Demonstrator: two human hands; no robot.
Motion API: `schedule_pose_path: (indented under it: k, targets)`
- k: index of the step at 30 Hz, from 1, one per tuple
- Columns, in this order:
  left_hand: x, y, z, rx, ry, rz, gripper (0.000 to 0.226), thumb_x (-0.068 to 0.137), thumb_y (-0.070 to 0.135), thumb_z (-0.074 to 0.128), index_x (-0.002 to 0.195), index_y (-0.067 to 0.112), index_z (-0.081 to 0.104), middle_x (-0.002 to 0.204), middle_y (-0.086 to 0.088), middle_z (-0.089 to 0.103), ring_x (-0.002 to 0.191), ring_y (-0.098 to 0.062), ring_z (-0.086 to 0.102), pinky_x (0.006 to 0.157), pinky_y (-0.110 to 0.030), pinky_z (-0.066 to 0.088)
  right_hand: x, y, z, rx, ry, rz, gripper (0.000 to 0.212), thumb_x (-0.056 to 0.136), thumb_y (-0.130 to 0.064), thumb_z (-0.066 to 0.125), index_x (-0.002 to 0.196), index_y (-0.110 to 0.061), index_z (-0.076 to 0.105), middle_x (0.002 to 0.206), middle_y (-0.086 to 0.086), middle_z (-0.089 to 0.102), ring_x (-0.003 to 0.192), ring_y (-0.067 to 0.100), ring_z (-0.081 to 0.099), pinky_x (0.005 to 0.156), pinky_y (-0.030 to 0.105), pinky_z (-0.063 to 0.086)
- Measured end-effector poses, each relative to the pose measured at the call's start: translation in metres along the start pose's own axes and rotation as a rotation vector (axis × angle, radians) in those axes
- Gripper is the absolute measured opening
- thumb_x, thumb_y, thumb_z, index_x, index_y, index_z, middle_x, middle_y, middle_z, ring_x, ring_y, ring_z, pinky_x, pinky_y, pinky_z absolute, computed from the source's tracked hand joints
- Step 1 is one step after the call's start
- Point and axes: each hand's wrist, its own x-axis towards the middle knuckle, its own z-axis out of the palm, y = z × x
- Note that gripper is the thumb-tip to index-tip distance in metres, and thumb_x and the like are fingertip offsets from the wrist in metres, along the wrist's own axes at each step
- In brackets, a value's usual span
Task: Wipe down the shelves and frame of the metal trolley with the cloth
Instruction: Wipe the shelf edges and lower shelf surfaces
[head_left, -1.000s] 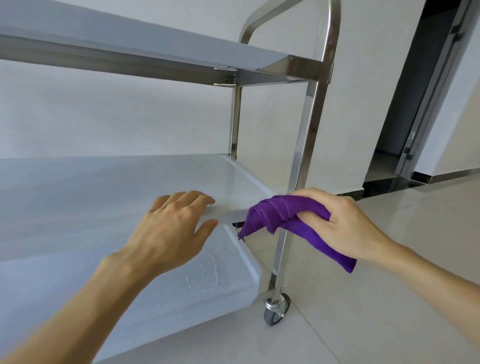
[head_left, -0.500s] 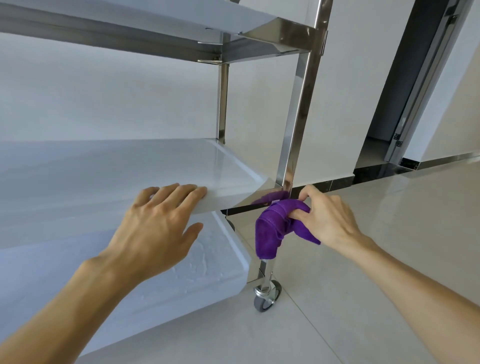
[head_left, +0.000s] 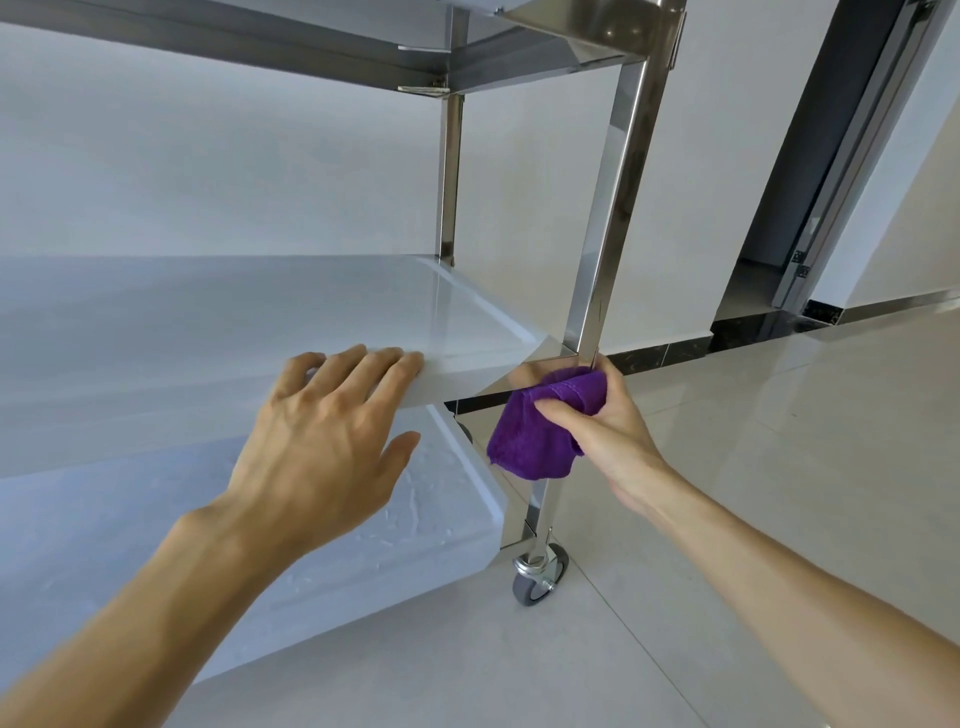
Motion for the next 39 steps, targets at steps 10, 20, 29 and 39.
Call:
schedule_pose_path:
  k: [10,20,29,39]
  targets:
    - [0.003,-0.004,0.008,0.010,-0.017,-0.022,0.060,0.082,0.029,0.072,0.135,0.006,0.057,0.131,-0.010,0.064,0.122,-0.036,0.060,0.101,-0.052,0.044,0.019,0.044,0.045,0.009,0.348,-0.143,0.067,0.074,-0.029,0.085,0.126,-0.035,0.044,0.108,-0.018,0.060,0.089,-0.008,0.063,0.058,0.007,0.050]
    - [0.010,-0.009,0.012,0.016,-0.046,-0.067,0.058,0.083,0.023,0.070,0.138,0.011,0.055,0.135,-0.006,0.062,0.124,-0.033,0.058,0.103,-0.050,0.042,0.014,0.093,0.051,-0.026,0.169,0.085,0.053,0.077,-0.020,0.085,0.108,-0.037,0.046,0.111,-0.004,0.063,0.092,0.008,0.063,0.059,0.021,0.053]
    - [0.009,-0.008,0.018,0.030,0.010,-0.061,0.055,0.081,0.015,0.068,0.135,0.009,0.057,0.130,-0.006,0.064,0.119,-0.033,0.060,0.099,-0.048,0.041,0.038,0.040,0.038,-0.078,0.239,-0.161,0.061,0.075,-0.029,0.085,0.123,-0.028,0.048,0.102,-0.019,0.063,0.085,-0.011,0.062,0.066,0.009,0.052]
    - [0.006,-0.008,0.021,0.016,0.017,-0.055,0.054,0.086,0.015,0.061,0.139,0.008,0.053,0.135,-0.007,0.061,0.124,-0.032,0.056,0.105,-0.045,0.036,0.003,0.117,0.033,-0.236,-0.030,0.077,0.062,0.084,-0.021,0.079,0.127,-0.034,0.035,0.108,-0.018,0.055,0.095,0.002,0.059,0.066,0.015,0.051]
